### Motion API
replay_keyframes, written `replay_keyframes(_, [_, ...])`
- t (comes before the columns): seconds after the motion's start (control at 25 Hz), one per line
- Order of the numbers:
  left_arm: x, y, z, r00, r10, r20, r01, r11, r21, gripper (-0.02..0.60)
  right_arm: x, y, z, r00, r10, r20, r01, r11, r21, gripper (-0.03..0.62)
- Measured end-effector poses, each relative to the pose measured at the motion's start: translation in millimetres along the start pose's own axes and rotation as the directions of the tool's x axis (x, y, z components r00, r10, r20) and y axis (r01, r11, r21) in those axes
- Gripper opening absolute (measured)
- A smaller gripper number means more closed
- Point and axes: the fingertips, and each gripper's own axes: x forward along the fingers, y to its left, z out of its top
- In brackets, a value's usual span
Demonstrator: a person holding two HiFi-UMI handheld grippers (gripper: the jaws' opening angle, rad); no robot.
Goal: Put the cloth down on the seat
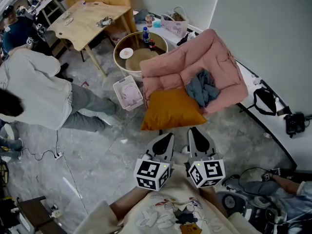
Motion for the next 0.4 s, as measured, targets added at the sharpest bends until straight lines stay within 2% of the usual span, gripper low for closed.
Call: replay_keyframes(0.4, [-13, 5, -9, 1.0, -0.004, -0.01, 0.004, 1.0, -0.017, 0.005, -4, 13, -7, 1.0, -0.003, -0.007, 0.003, 1.0, -0.003, 0.054])
